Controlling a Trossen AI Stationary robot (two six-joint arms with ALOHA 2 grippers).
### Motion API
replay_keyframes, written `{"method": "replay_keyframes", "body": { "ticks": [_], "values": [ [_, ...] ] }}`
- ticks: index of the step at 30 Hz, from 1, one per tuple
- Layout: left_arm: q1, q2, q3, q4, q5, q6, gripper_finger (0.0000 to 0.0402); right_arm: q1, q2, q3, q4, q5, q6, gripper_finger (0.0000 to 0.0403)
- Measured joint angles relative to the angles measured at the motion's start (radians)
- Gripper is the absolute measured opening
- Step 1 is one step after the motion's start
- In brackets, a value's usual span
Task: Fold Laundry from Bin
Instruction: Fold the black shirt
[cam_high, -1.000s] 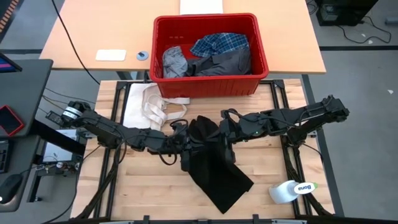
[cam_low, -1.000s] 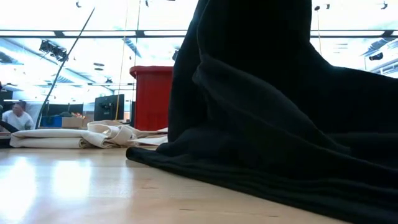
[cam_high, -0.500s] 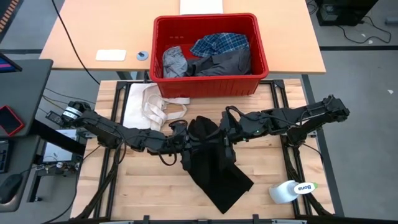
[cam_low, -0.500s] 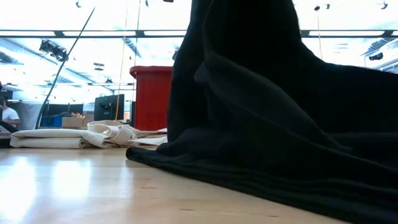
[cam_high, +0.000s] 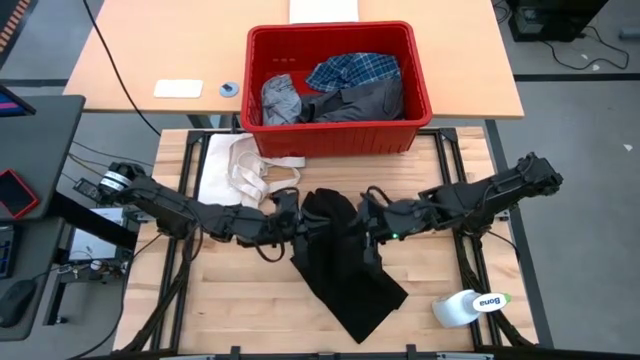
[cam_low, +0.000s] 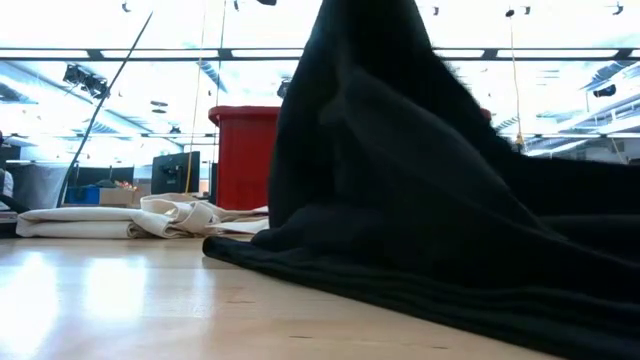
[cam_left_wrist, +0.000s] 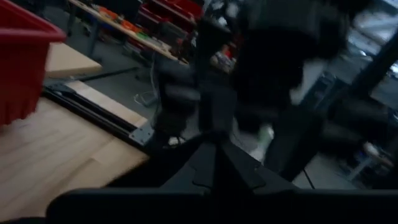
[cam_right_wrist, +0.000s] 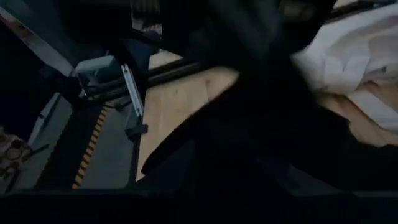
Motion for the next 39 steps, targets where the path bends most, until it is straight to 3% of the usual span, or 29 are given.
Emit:
{"method": "replay_keyframes", "body": {
  "ticks": [8,14,21,25,32,39],
  "values": [
    [0.001,0.001,0.001,-0.010,0.001,-0.006,0.0023,0.002,-0.001,-0.096,0.172,0.040,0.026,0.0131],
    [-0.012,0.001,0.001,-0.060,0.005,-0.033,0.0023,-0.003,-0.005,-0.099,0.162,0.064,0.011,0.0131],
    [-0.066,0.045,0.000,-0.353,0.007,-0.149,0.0023,-0.018,0.018,-0.107,0.039,0.074,-0.019,0.0131],
    [-0.079,0.146,-0.002,-0.426,0.009,-0.215,0.0023,-0.043,0.029,-0.212,0.065,0.017,-0.035,0.0130],
    [-0.077,0.316,-0.003,-0.458,0.036,-0.344,0.0023,-0.071,0.030,-0.461,0.317,-0.129,0.019,0.0130],
    [-0.105,0.308,-0.002,-0.447,0.045,-0.400,0.0023,-0.024,0.029,-0.480,0.368,-0.254,0.053,0.0128]
  ]
}}
